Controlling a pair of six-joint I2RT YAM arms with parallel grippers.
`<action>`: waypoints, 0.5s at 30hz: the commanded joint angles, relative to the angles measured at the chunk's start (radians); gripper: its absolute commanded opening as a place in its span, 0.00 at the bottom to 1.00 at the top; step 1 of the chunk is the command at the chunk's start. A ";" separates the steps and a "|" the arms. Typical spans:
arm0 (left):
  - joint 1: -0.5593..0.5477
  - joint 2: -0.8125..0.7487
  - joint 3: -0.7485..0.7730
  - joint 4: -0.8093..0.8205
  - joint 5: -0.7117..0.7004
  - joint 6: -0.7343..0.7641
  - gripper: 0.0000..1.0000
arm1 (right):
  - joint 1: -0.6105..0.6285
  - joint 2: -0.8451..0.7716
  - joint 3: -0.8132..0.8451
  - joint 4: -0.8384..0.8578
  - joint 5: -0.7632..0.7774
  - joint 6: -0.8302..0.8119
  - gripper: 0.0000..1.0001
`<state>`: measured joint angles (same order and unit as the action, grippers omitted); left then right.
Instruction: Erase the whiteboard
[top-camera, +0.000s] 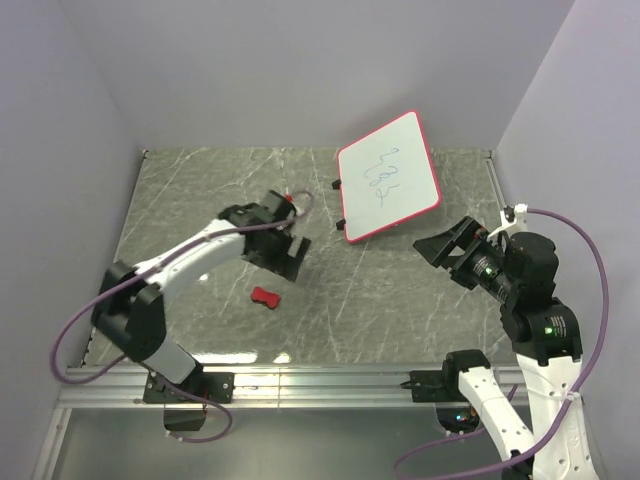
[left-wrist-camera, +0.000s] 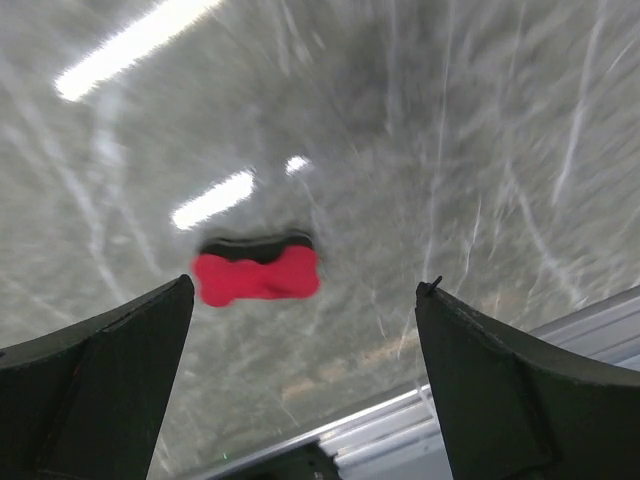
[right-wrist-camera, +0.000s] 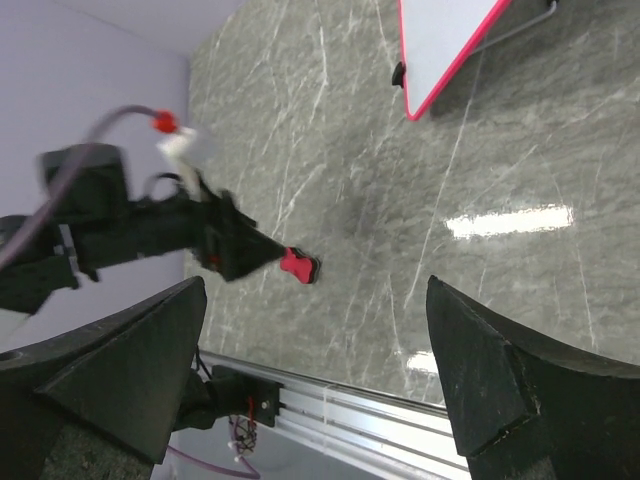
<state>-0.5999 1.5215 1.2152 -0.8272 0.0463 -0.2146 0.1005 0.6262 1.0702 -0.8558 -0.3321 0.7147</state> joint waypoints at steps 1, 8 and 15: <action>-0.083 0.090 0.000 -0.098 -0.079 -0.037 0.99 | 0.008 0.006 0.002 -0.011 -0.002 -0.023 0.97; -0.093 0.076 -0.020 -0.138 -0.141 -0.401 0.98 | 0.008 -0.011 0.007 -0.054 0.027 -0.050 0.96; -0.208 0.042 -0.049 -0.187 -0.071 -0.614 0.98 | 0.018 -0.020 0.010 -0.084 0.070 -0.077 0.96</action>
<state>-0.7578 1.5784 1.1816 -0.9596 -0.0422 -0.6834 0.1055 0.6125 1.0702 -0.9257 -0.2920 0.6662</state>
